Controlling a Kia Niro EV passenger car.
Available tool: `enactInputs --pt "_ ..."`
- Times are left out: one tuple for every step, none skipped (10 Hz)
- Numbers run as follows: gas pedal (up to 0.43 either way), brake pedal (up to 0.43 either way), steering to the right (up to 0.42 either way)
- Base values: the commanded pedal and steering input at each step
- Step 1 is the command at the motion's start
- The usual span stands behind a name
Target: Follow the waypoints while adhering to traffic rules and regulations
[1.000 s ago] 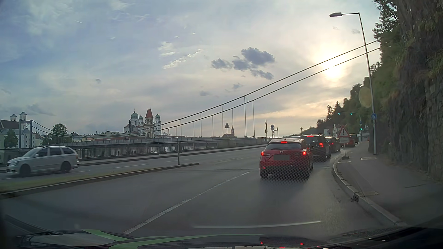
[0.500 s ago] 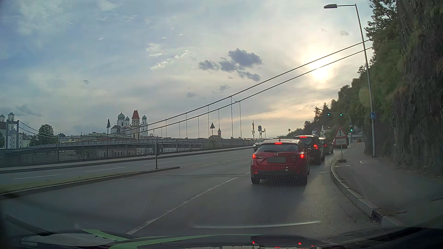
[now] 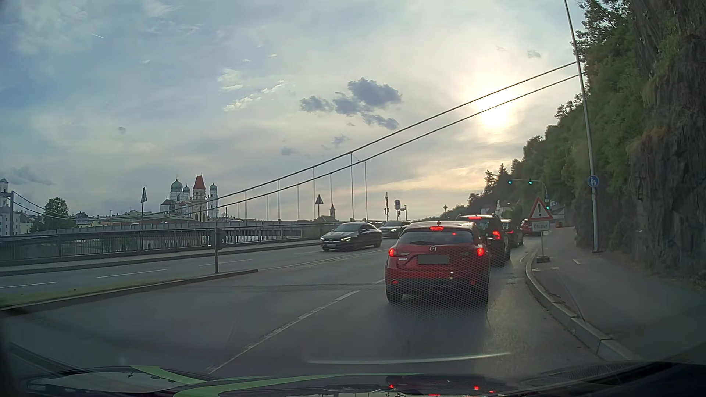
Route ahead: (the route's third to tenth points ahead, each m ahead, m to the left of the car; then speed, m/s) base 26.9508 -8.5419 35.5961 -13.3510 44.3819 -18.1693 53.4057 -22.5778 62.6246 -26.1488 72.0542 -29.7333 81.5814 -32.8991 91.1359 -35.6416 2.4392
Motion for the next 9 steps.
enactInputs --pt "0.0 0.152 0.115" --pt "0.0 0.165 0.115" --pt "0.0 0.171 0.115" --pt "0.0 0.177 0.115" --pt "0.0 0.177 0.115" --pt "0.0 0.183 0.115" --pt "0.0 0.183 0.115" --pt "0.0 0.189 0.114" --pt "0.0 0.195 0.115"
